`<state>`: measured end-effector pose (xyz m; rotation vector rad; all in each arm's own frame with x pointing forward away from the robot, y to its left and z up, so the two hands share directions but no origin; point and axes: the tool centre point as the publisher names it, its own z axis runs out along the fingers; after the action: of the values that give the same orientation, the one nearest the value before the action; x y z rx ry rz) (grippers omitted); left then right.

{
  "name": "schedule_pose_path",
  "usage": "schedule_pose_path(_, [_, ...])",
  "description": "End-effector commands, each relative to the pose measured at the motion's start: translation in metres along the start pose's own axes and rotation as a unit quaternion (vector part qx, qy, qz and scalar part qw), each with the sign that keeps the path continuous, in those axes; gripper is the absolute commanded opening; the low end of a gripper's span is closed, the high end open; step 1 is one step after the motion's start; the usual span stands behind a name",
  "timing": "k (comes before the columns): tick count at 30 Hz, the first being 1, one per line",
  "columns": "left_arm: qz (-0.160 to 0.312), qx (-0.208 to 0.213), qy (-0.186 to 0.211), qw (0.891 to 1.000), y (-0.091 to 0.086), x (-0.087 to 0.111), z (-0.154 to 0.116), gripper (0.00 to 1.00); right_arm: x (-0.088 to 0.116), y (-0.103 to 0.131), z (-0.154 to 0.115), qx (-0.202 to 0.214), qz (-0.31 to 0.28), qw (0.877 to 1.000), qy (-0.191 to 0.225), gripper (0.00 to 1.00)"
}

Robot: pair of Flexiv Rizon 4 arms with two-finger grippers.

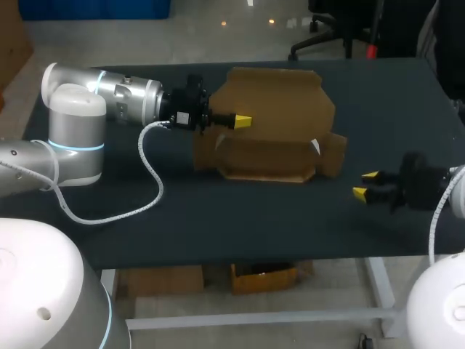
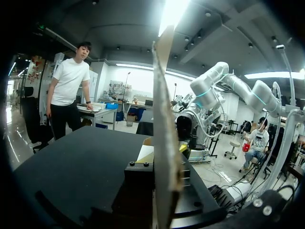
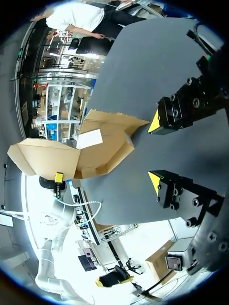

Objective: Assemble the packaging by folding the flat box into shape, placing the metal phone stand inside, and closing the box properly

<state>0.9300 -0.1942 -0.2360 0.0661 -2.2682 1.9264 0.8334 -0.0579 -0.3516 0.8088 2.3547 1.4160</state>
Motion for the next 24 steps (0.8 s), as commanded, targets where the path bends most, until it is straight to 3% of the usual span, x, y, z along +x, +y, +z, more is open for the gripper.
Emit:
schedule_pose_path(1, [0.0, 0.0, 0.001, 1.0, 0.002, -0.001, 0.001, 0.0, -0.01, -0.002, 0.004, -0.002, 0.0, 1.0, 0.015, 0.46])
schedule_pose_path(24, [0.0, 0.0, 0.001, 1.0, 0.002, -0.001, 0.001, 0.0, -0.048, 0.004, 0.045, 0.004, -0.005, 1.0, 0.028, 0.46])
